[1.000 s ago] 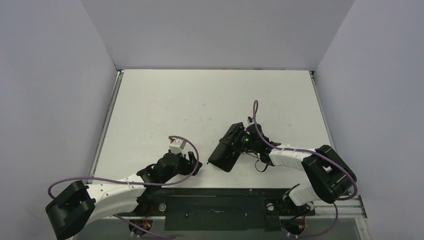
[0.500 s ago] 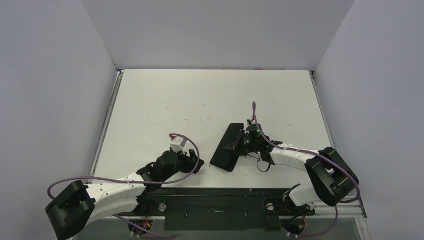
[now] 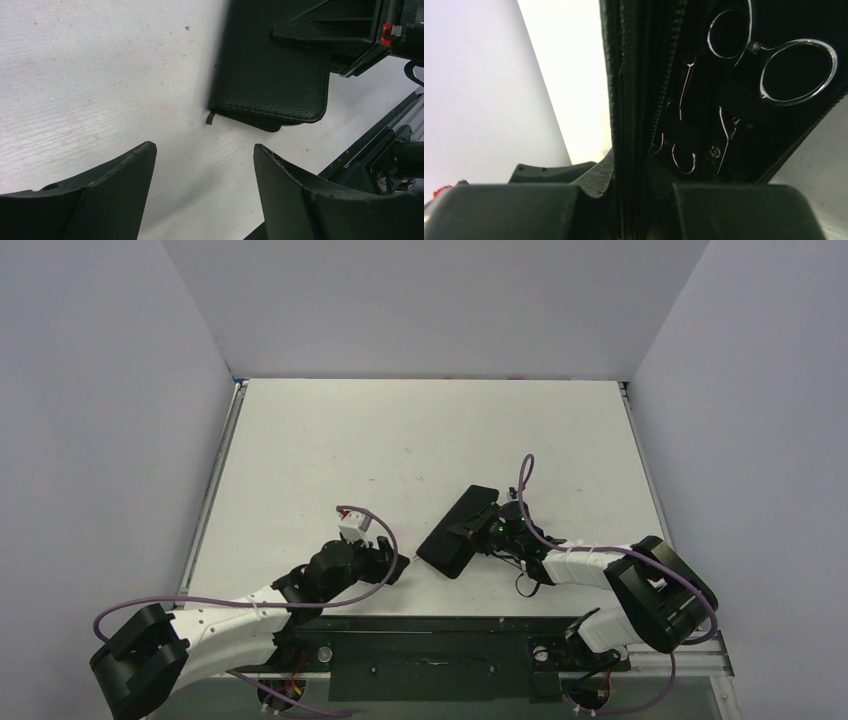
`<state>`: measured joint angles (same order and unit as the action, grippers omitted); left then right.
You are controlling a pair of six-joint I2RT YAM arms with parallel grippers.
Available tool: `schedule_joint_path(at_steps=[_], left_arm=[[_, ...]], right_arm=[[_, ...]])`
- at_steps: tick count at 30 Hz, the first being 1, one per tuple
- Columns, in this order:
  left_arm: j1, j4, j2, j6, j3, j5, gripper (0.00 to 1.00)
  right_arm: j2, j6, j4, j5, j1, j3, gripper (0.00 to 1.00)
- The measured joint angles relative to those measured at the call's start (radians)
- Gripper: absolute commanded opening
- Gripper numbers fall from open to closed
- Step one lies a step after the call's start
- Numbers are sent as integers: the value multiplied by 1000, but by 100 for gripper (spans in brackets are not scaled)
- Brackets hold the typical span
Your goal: Sort the hair-cutting tools
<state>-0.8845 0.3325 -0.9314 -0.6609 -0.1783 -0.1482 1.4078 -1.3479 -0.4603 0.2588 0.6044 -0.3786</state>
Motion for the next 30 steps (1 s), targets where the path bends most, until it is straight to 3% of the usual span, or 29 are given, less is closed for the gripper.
schedule_joint_path(at_steps=[7,12,16,30], left_arm=[[26,23,-73,4,-3,27,69],[76,27,-174,4,-35,72,67],[109,39,-247,8,-86,106,65],[135,24,-356,53,-200,207,65]], right_arm=[[0,-71,-25,-122,6,1,0],[0,-76,13,-150,6,-19,25],[0,-40,57,-143,6,-73,31],[0,117,235,-60,-50,-115,30]])
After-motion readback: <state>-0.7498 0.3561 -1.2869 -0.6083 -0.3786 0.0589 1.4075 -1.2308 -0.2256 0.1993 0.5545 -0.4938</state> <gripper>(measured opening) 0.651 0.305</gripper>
